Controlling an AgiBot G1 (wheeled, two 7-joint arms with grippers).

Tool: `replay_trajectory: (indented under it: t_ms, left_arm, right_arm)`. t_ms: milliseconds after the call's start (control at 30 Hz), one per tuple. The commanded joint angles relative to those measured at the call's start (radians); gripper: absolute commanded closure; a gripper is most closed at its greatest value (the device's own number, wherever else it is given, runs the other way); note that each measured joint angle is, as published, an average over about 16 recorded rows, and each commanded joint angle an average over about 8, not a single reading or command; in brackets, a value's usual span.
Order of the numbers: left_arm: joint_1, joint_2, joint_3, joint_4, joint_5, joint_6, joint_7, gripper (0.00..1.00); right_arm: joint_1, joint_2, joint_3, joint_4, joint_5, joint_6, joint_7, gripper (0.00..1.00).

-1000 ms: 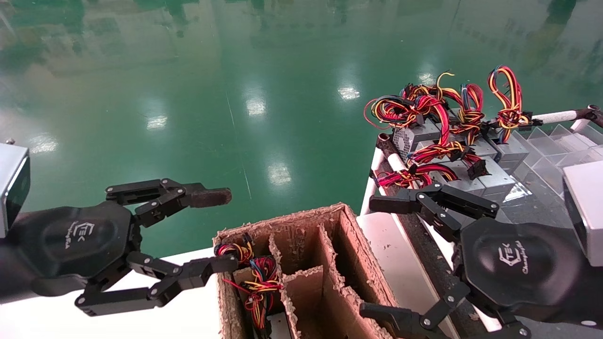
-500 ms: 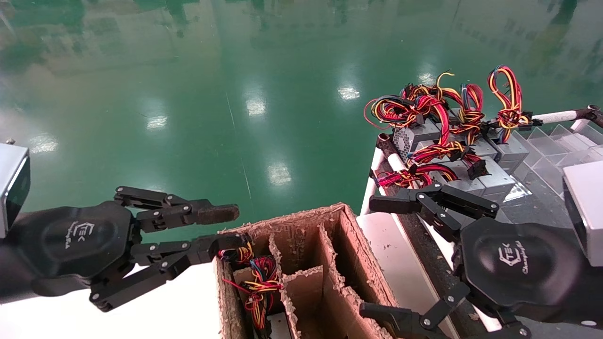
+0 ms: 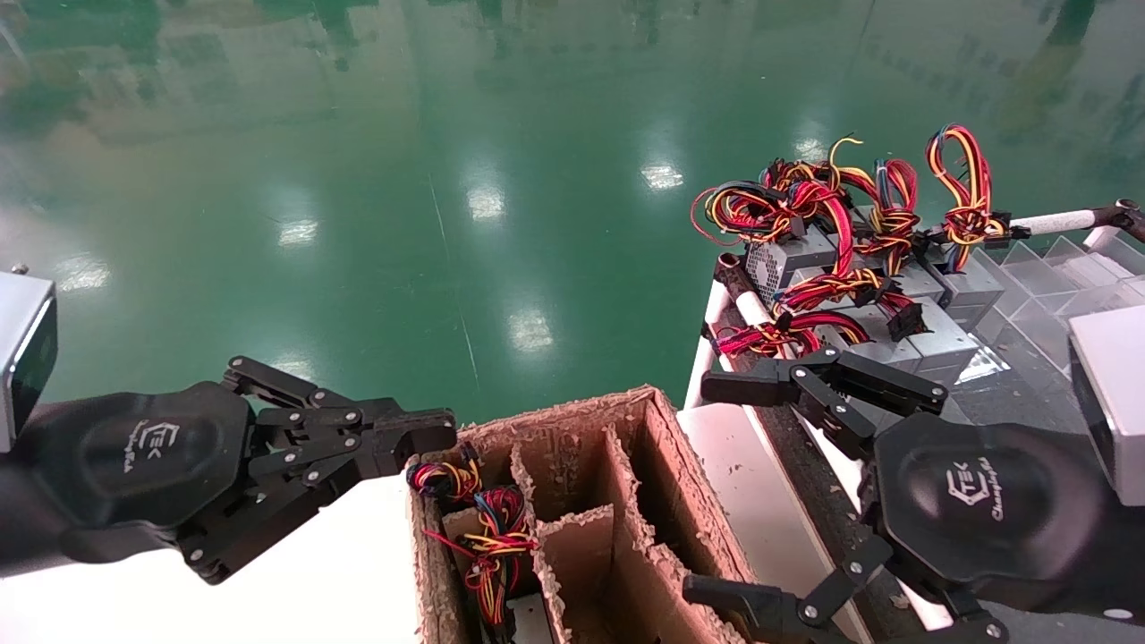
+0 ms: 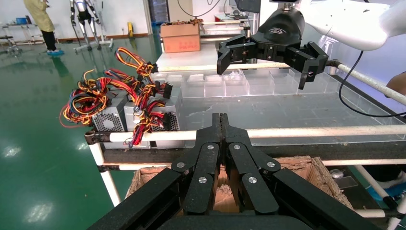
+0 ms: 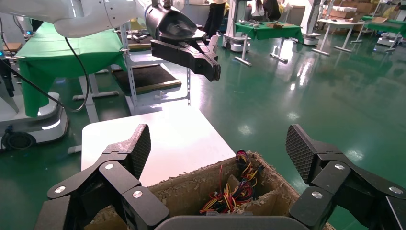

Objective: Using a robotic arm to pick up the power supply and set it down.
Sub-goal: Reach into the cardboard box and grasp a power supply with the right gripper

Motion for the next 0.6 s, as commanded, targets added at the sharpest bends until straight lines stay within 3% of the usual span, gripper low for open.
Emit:
replay_trajectory:
  t_ms: [33, 100, 133, 433, 600]
  left_arm:
    - [0.0, 0.0, 0.0, 0.0, 0.0, 0.0, 0.0, 0.32]
    - [0.0, 0.0, 0.0, 0.0, 0.0, 0.0, 0.0, 0.07]
    - [0.0, 0.0, 0.0, 0.0, 0.0, 0.0, 0.0, 0.0]
    - [0.0, 0.0, 0.0, 0.0, 0.0, 0.0, 0.0, 0.0]
    - [0.0, 0.0, 0.0, 0.0, 0.0, 0.0, 0.0, 0.0]
  right_arm:
    - [0.0, 0.0, 0.0, 0.0, 0.0, 0.0, 0.0, 0.0]
    - [0.0, 0.0, 0.0, 0.0, 0.0, 0.0, 0.0, 0.0]
    - [0.0, 0.0, 0.0, 0.0, 0.0, 0.0, 0.0, 0.0]
    - [-0.001, -0.004, -0.005, -0.008, -0.015, 0.015, 0.002, 0.0]
    - [0.012, -0.03, -0.035, -0.027, -0.082, 0.075, 0.028, 0.0]
